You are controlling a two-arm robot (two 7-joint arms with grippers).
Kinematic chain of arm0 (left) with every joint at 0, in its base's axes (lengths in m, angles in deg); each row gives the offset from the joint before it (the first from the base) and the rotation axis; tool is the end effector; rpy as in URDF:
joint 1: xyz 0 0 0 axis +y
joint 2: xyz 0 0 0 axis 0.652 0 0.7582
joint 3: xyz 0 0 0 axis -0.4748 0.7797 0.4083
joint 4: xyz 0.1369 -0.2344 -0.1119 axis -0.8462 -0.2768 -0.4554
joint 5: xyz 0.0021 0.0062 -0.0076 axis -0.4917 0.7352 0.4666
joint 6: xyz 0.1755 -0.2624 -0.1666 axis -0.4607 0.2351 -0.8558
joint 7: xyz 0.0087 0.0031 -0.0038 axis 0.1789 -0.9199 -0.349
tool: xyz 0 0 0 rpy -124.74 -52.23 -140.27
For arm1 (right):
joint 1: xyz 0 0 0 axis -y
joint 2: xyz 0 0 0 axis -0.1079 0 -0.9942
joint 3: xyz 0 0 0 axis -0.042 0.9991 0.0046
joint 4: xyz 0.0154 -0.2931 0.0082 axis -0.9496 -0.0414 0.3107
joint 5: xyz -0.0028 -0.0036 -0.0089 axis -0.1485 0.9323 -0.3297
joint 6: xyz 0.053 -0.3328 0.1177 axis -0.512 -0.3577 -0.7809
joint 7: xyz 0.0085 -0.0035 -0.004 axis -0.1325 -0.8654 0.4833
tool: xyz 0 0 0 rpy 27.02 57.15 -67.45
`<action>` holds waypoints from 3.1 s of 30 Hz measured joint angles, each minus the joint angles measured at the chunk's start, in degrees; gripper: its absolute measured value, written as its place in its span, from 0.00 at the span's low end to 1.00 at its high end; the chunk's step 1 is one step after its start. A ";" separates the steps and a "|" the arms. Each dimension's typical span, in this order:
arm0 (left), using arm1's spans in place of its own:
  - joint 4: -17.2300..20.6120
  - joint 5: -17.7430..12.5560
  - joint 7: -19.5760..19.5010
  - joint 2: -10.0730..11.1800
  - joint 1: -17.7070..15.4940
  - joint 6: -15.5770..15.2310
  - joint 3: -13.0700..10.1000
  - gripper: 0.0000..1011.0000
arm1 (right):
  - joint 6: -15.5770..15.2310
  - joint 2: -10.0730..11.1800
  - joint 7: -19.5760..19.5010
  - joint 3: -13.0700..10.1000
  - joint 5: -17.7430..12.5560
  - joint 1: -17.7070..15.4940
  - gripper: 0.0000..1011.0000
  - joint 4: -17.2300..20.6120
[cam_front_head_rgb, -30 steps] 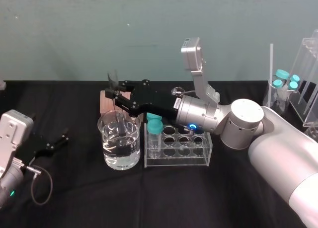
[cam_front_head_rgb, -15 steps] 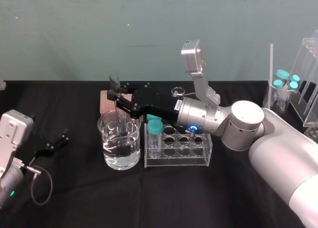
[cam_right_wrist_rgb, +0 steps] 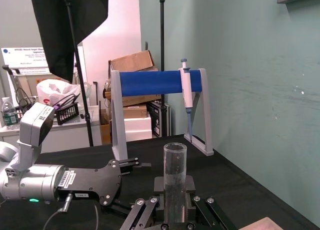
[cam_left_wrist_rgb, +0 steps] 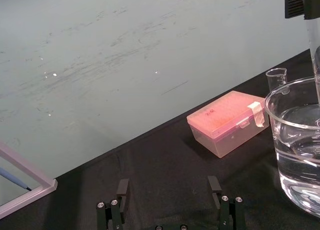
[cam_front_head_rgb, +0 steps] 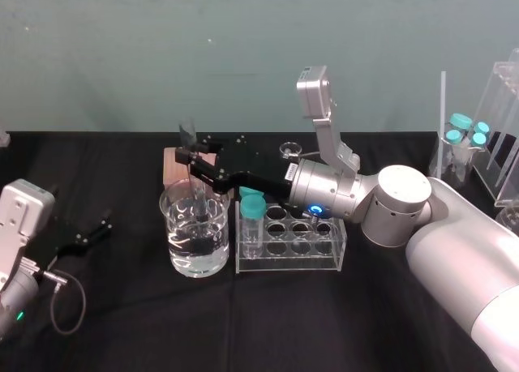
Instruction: Hold the test tube with one hand and immerse one end into the beaker, then return it to the test tube rack.
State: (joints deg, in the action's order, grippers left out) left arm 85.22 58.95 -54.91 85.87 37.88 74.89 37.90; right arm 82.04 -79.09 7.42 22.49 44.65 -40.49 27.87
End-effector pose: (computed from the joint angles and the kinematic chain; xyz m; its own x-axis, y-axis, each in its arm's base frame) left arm 0.4041 0.0719 -0.3143 0.2924 0.8803 0.3735 -0.9552 0.2875 0.0702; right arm 0.5522 0.0749 -0.2493 0.9327 -0.3573 0.0500 0.3528 0.9322 0.0812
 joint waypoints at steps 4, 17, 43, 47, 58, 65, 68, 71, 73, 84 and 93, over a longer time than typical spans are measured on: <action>0.00 0.00 0.00 0.00 0.00 0.00 0.00 0.99 | 0.02 -0.07 0.04 -0.06 -0.01 0.03 0.22 -0.03; 0.00 0.00 0.00 0.00 0.00 0.00 0.00 0.99 | -0.09 0.20 0.04 -0.08 0.06 -0.20 0.22 0.57; 0.00 0.00 0.00 0.00 0.00 0.00 0.00 0.99 | -0.56 0.62 0.06 0.09 -0.11 -0.66 0.22 1.48; 0.00 0.00 0.00 0.00 0.00 0.00 0.00 0.99 | -0.57 0.64 0.01 0.10 -0.15 -0.71 0.22 1.58; 0.00 0.00 0.00 0.00 0.00 0.00 0.00 0.99 | -0.56 0.71 -0.13 0.10 -0.28 -0.87 0.22 2.04; 0.00 0.00 0.00 0.00 0.00 0.00 0.00 0.99 | -0.61 0.82 -0.21 0.13 -0.39 -0.95 0.22 2.21; 0.00 0.00 0.00 0.00 0.00 0.00 0.00 0.99 | -0.65 0.84 -0.24 0.14 -0.42 -0.95 0.22 2.22; 0.00 0.00 0.00 0.00 0.00 0.00 0.00 0.99 | -0.66 0.84 -0.24 0.15 -0.46 -0.95 0.22 2.22; 0.00 0.00 0.00 0.00 0.00 0.00 0.00 0.99 | -0.66 0.81 -0.24 0.15 -0.52 -0.95 0.22 2.21; 0.00 0.00 0.00 0.00 0.00 0.00 0.00 0.99 | -0.64 0.73 -0.16 0.18 -0.70 -0.88 0.22 1.98; 0.00 0.00 0.00 0.00 0.00 0.00 0.00 0.99 | -0.57 0.82 0.02 0.12 -0.85 -0.84 0.22 2.05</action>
State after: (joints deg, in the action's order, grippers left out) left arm 85.22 58.95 -54.91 85.87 37.88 74.89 37.90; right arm 81.47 -78.26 7.44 22.61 43.80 -41.33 29.93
